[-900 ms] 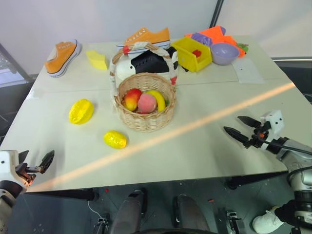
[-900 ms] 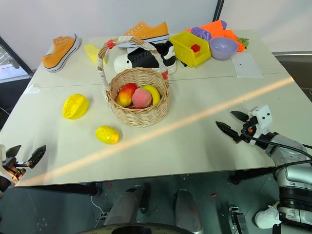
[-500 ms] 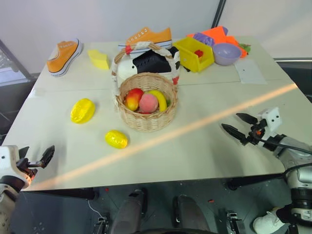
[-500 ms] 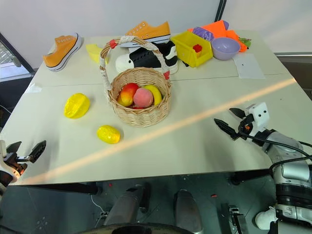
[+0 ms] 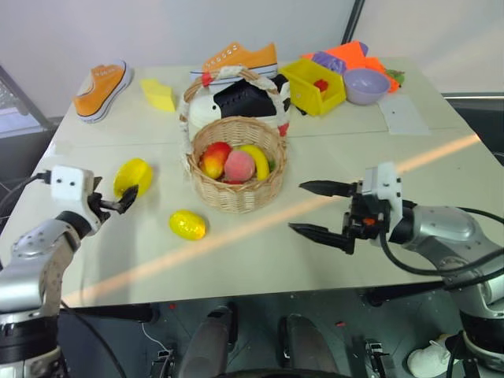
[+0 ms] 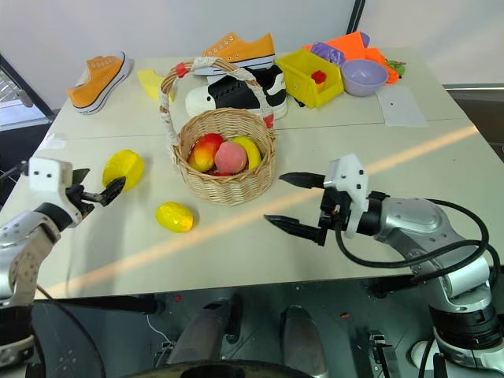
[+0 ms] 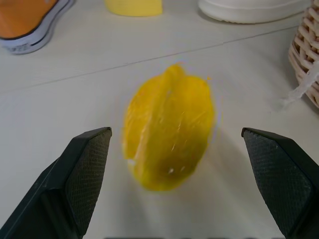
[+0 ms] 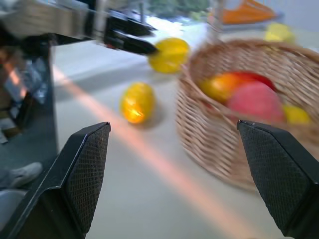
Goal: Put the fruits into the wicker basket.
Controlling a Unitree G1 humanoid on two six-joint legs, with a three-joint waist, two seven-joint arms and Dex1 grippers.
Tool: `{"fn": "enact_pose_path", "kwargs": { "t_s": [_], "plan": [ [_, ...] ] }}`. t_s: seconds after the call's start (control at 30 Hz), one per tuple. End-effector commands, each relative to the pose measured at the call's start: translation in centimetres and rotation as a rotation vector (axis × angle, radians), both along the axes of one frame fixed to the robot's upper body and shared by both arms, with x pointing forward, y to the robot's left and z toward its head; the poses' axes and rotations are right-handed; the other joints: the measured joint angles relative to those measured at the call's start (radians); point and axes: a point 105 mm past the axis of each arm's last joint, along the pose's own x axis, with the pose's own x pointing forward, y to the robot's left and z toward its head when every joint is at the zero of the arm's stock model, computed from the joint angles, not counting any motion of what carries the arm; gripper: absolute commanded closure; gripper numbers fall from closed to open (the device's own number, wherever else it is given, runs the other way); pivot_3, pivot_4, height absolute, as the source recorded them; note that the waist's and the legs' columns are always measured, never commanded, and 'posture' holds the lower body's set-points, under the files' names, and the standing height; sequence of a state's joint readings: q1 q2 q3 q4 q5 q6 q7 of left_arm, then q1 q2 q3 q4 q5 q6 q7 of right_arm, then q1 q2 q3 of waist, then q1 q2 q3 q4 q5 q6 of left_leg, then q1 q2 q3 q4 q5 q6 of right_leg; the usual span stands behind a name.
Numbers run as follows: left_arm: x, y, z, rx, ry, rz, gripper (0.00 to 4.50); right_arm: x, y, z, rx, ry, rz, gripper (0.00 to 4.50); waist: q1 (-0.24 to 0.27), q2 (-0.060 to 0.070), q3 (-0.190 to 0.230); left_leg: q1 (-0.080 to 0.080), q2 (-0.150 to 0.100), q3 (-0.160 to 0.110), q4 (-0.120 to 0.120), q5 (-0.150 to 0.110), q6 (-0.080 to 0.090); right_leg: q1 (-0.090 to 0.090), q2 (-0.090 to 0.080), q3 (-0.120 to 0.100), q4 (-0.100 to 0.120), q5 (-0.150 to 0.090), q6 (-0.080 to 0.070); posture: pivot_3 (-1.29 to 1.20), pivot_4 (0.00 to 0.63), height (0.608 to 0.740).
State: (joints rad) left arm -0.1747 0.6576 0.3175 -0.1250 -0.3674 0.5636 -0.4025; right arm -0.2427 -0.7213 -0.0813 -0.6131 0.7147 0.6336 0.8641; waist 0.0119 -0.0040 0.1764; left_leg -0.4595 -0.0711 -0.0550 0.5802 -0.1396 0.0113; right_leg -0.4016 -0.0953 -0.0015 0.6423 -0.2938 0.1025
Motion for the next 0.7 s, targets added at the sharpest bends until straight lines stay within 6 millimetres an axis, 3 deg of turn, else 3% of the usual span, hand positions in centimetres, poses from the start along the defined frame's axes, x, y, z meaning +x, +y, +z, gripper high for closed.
{"fn": "enact_pose_path", "kwargs": {
  "t_s": [0.03, 0.33, 0.4, 0.5, 0.53, 0.63, 0.7],
  "plan": [
    [1.4, 0.0, 0.4, 0.097, 0.011, 0.001, 0.00, -0.8, 1.4, 1.2, 0.034, -0.043, 0.042, 0.23, 0.001, -0.001, 0.000, 0.000, 0.000, 0.000, 0.000, 0.000, 0.000, -0.001, 0.000, 0.000, 0.000, 0.000, 0.000, 0.00, 0.150, 0.740],
    [4.0, -0.3, -0.9, 0.181, 0.056, -0.025, 0.00, -0.8, 1.5, 0.2, 0.036, -0.038, 0.026, 0.23, 0.001, -0.001, 0.000, -0.002, -0.001, 0.000, 0.000, 0.000, 0.000, -0.002, 0.000, 0.000, 0.003, 0.002, 0.004, 0.00, 0.150, 0.740],
    [4.3, -0.6, -0.6, 0.165, 0.040, -0.032, 0.57, -0.8, 1.5, 0.1, 0.034, -0.042, 0.021, 0.00, 0.001, -0.001, 0.000, -0.002, -0.001, 0.000, 0.000, 0.000, 0.000, -0.002, 0.000, 0.000, 0.003, 0.002, 0.004, 0.00, 0.150, 0.740],
    [4.3, -0.7, -0.4, 0.153, 0.027, -0.037, 1.85, -0.9, 1.4, 0.0, 0.031, -0.049, 0.015, 0.00, 0.001, -0.001, -0.001, -0.002, -0.001, 0.000, 0.001, 0.000, 0.000, -0.001, 0.000, 0.000, 0.004, 0.002, 0.004, 0.00, 0.150, 0.740],
    [4.3, -0.7, -0.4, 0.162, 0.028, -0.036, 2.06, -0.9, 1.4, 0.0, 0.031, -0.052, 0.014, 0.00, 0.001, -0.001, -0.001, -0.002, -0.001, 0.000, 0.001, 0.000, 0.000, -0.001, 0.000, 0.000, 0.004, 0.002, 0.004, 0.00, 0.150, 0.740],
    [4.0, -0.3, 0.0, 0.181, 0.015, -0.027, 2.12, -1.0, 1.3, 0.0, 0.028, -0.062, 0.011, 0.00, 0.000, -0.002, -0.001, -0.002, -0.001, 0.000, 0.002, 0.001, 0.001, 0.000, 0.000, 0.000, 0.005, 0.002, 0.004, 0.00, 0.150, 0.740],
    [3.4, 0.5, 1.6, 0.168, -0.044, 0.000, 2.12, -1.0, 1.1, 0.1, 0.019, -0.075, 0.005, 0.00, -0.002, -0.002, -0.001, -0.002, -0.001, 0.000, 0.002, 0.001, 0.002, 0.000, 0.000, 0.000, 0.005, 0.002, 0.004, 0.00, 0.150, 0.740]
  ]
}}
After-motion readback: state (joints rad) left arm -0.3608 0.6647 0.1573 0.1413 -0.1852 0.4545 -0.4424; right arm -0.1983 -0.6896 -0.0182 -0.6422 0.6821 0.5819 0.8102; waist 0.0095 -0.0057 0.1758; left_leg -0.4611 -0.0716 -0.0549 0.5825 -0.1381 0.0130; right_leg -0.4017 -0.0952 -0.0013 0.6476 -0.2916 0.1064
